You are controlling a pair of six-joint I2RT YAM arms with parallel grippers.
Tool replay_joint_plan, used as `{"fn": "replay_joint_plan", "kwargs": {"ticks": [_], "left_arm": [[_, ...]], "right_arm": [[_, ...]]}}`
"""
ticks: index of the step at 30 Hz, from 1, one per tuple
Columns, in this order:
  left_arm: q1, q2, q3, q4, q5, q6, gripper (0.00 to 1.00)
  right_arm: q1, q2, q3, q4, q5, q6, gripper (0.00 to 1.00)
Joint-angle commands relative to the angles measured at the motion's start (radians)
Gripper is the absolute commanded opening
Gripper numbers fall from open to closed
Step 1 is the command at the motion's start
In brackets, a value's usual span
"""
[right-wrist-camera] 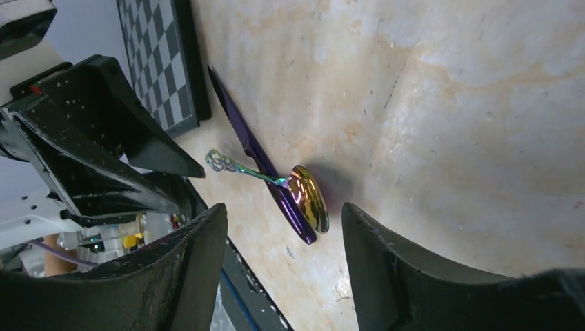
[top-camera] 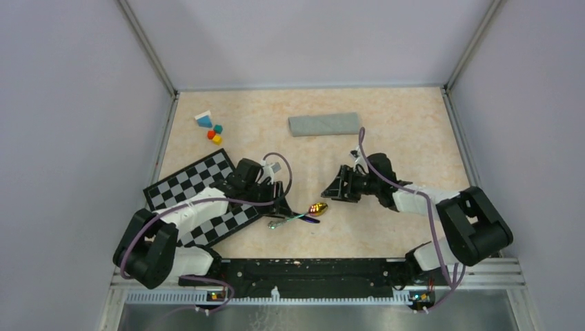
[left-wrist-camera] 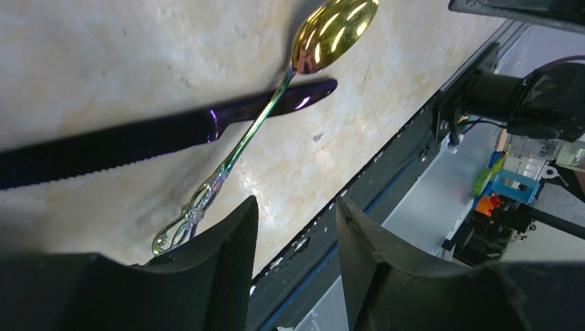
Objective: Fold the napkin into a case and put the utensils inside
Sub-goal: Pick up the spoon from the corner of the board, then insert the spoon into the folded napkin.
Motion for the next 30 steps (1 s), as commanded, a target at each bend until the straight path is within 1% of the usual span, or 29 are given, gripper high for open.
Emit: {"fn": "replay_joint_plan", "kwargs": {"ticks": [1,7,8,11,13,14,15,16,18,19,20,23,24,26,28,30], "left_arm": [[-0.020,-0.052,-0.049,0.073,-0.001,-0.019,0.52],[-0.020,-0.086,-0.001,0.022,-0.035,0.018,0.57],[-0.019,-0.086,0.011,0.018,-0.039,0.023,0.58],[-0.019,-0.074,0.048,0.019,-0.050,0.033,0.58],[-0.019,-0.060,0.083,0.036,-0.065,0.034,0.59],[-0.018,-0.051,0.101,0.049,-0.075,0.032,0.59],[-0.018,-0.039,0.119,0.067,-0.090,0.028,0.59],[-0.017,-0.026,0.141,0.089,-0.107,0.018,0.60],[-0.012,0.010,0.194,0.127,-0.167,-0.012,0.61],[-0.010,0.033,0.228,0.150,-0.199,-0.019,0.62],[-0.009,0.061,0.258,0.175,-0.233,-0.028,0.63],[0.012,0.172,0.370,0.266,-0.305,-0.054,0.67],[0.024,0.216,0.410,0.292,-0.310,-0.067,0.67],[0.049,0.328,0.487,0.330,-0.317,-0.084,0.67],[0.073,0.428,0.568,0.366,-0.298,-0.093,0.67],[0.095,0.535,0.664,0.385,-0.280,-0.085,0.67]], "right_arm": [[0.034,0.084,0.001,0.064,0.008,0.023,0.58],[0.090,0.121,-0.024,0.091,0.059,0.025,0.49],[0.092,0.129,-0.029,0.111,0.051,0.034,0.47],[0.100,0.162,-0.028,0.151,0.031,0.050,0.34],[0.107,0.174,-0.033,0.176,0.016,0.070,0.29],[0.108,0.178,-0.037,0.204,0.002,0.084,0.24],[0.108,0.180,-0.037,0.222,-0.004,0.092,0.15],[0.107,0.180,-0.028,0.219,-0.001,0.092,0.00],[0.094,0.178,0.004,0.188,0.014,0.082,0.00],[0.068,0.176,0.027,0.171,0.013,0.079,0.00],[0.033,0.172,0.051,0.156,0.008,0.079,0.00],[-0.135,0.170,0.126,0.136,0.023,0.066,0.00],[-0.190,0.186,0.164,0.124,0.029,0.048,0.00],[-0.279,0.239,0.302,0.069,0.030,-0.022,0.00],[-0.329,0.298,0.416,0.015,0.047,-0.079,0.00],[-0.378,0.355,0.502,0.013,0.051,-0.094,0.00]]}}
